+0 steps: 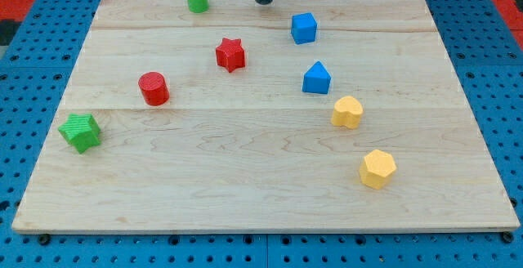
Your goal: Move green circle to the center of the board
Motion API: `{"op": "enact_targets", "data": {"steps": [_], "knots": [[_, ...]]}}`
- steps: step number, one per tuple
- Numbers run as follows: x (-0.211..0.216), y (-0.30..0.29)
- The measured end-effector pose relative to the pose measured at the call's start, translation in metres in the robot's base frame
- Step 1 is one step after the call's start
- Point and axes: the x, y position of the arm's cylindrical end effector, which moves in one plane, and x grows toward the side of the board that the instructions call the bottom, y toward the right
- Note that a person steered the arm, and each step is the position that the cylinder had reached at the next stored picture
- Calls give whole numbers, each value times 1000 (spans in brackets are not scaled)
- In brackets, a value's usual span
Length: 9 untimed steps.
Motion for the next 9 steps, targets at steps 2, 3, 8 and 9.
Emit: {"op": "enact_targets", "data": {"steps": [2, 3, 8, 9], "knots": [[0, -62], [-1, -144], [-2, -273], [-1, -175]]}}
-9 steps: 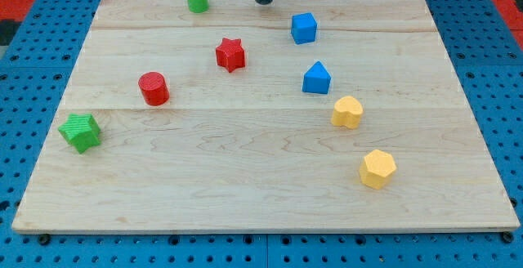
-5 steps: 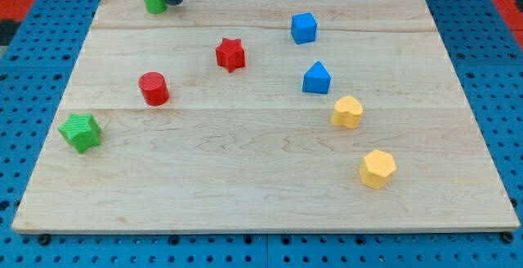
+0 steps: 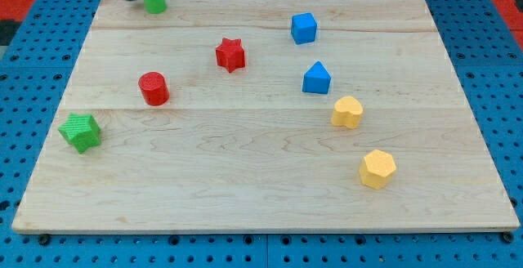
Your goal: Move green circle to the center of the board
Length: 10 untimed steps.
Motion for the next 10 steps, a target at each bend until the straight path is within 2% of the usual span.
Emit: {"op": "enact_targets", "data": {"steps": [1, 3, 5, 6, 7, 10], "knots": [[1, 133], [7, 167], [54, 162], [33, 178], [29, 199], [118, 200]]}}
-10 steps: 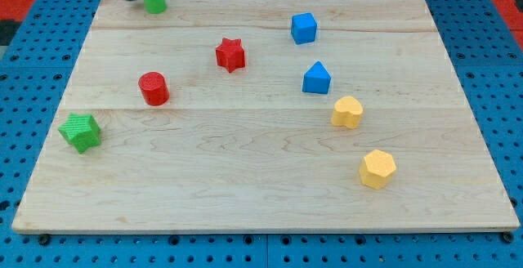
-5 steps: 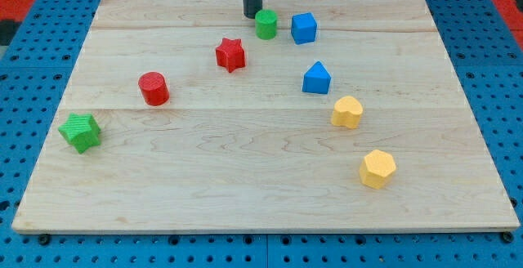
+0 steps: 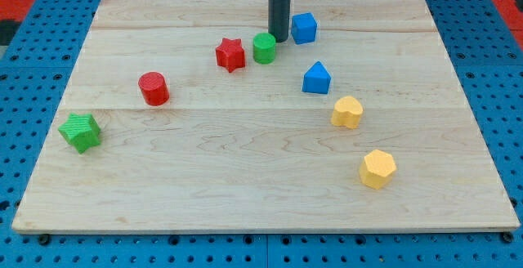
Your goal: Move green circle to the center of the board
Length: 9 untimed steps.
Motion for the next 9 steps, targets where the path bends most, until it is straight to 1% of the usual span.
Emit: {"op": "enact_targets", "data": {"steps": [2, 3, 4, 5, 6, 7, 8, 9], "knots": [[56, 0], [69, 7], [61, 25], [41, 32], [26, 10], [26, -33], [39, -61], [80, -62]]}}
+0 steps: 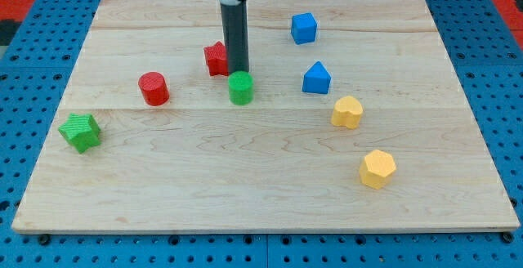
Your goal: Move green circle to the center of the board
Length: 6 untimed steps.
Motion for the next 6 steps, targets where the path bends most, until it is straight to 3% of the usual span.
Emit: {"op": "enact_targets", "data": {"steps": [4, 6], "knots": [[38, -41], [49, 6]]}}
